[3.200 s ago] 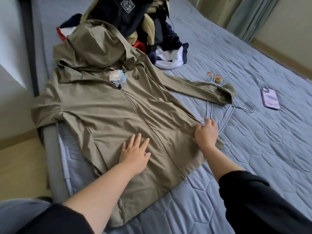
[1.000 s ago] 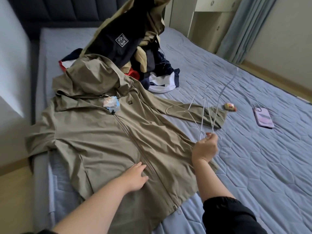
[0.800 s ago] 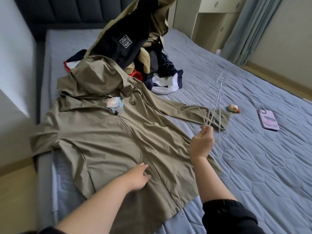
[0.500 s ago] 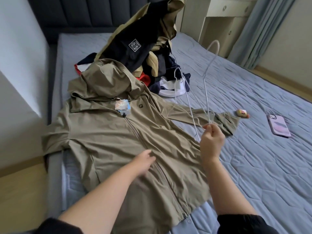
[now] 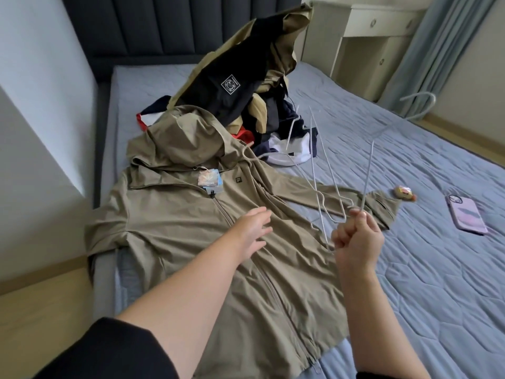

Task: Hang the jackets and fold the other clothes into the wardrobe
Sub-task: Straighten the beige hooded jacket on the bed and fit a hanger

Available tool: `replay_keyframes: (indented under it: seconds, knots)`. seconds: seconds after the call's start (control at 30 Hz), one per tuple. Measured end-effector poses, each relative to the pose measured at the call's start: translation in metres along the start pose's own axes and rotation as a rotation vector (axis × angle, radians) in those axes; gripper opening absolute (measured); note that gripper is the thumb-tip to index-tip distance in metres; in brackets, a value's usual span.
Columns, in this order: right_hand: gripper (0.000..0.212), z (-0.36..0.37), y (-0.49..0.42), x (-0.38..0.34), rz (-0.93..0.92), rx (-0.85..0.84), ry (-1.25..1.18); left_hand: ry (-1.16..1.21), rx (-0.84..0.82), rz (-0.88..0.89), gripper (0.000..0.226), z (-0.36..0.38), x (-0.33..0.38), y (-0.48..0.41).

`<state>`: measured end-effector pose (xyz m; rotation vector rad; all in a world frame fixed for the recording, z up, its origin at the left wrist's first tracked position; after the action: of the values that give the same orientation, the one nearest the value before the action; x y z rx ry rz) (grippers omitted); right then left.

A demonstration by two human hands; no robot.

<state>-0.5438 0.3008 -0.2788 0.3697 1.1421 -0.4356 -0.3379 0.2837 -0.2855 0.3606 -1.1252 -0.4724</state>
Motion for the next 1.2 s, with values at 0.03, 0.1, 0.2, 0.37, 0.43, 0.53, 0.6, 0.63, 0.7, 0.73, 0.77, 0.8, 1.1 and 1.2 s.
replay_keyframes:
  seconds: [0.03,0.1,0.2,0.37,0.43,0.53,0.6,0.63,0.7,0.73,0.77,0.8,1.1,1.2]
  knots:
    - [0.026,0.002,-0.001,-0.002,0.022,-0.015,-0.037,0.017,-0.002,0.001,0.046,0.002,0.001,0.0]
    - [0.026,0.009,-0.001,-0.004,0.053,-0.067,-0.073,0.072,-0.008,0.006,0.047,0.005,0.006,0.0]
    - [0.029,0.022,0.006,-0.001,0.095,-0.166,-0.079,0.167,-0.03,0.047,0.053,0.007,0.02,0.001]
    - [0.031,0.043,0.02,0.009,0.208,-0.338,-0.088,0.332,0.016,0.072,0.052,0.002,0.045,-0.001]
    - [0.032,0.049,0.026,0.013,0.241,-0.388,-0.094,0.425,0.073,0.076,0.048,-0.011,0.052,-0.002]
    - [0.031,0.055,0.031,0.016,0.27,-0.451,-0.093,0.613,0.112,0.1,0.018,-0.036,0.056,-0.004]
    - [0.031,0.059,0.033,0.017,0.268,-0.478,-0.074,0.68,0.193,0.11,0.019,-0.054,0.056,-0.005]
    - [0.031,0.061,0.033,0.017,0.263,-0.485,-0.061,0.685,0.237,0.108,0.021,-0.061,0.055,-0.004]
    - [0.03,0.066,0.036,0.019,0.257,-0.492,-0.039,0.634,0.299,0.124,0.012,-0.07,0.054,-0.002]
    - [0.031,0.069,0.037,0.019,0.253,-0.492,-0.032,0.604,0.298,0.142,0.015,-0.071,0.055,0.002]
    - [0.031,0.072,0.037,0.021,0.25,-0.485,-0.025,0.563,0.293,0.159,0.035,-0.072,0.056,0.004]
    - [0.031,0.075,0.038,0.022,0.249,-0.47,-0.018,0.502,0.284,0.185,0.05,-0.075,0.057,0.005]
    - [0.032,0.061,0.032,0.047,0.232,-0.279,0.127,0.24,0.046,0.086,0.02,-0.053,0.046,0.019]
    - [0.032,0.034,0.023,0.045,0.234,-0.114,0.122,0.063,0.008,0.049,0.027,-0.034,0.029,0.02]
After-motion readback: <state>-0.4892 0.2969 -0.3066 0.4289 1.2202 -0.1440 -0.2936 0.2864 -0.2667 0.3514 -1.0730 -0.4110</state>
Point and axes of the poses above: each hand's wrist, its own y-axis away from the middle knuckle, its own z-axis out of the palm, x = y × z, the point moved 5 cm from there along -y, towards the middle knuckle, and after that the axes turned 12 degrees about y, right-handed, at the moved point
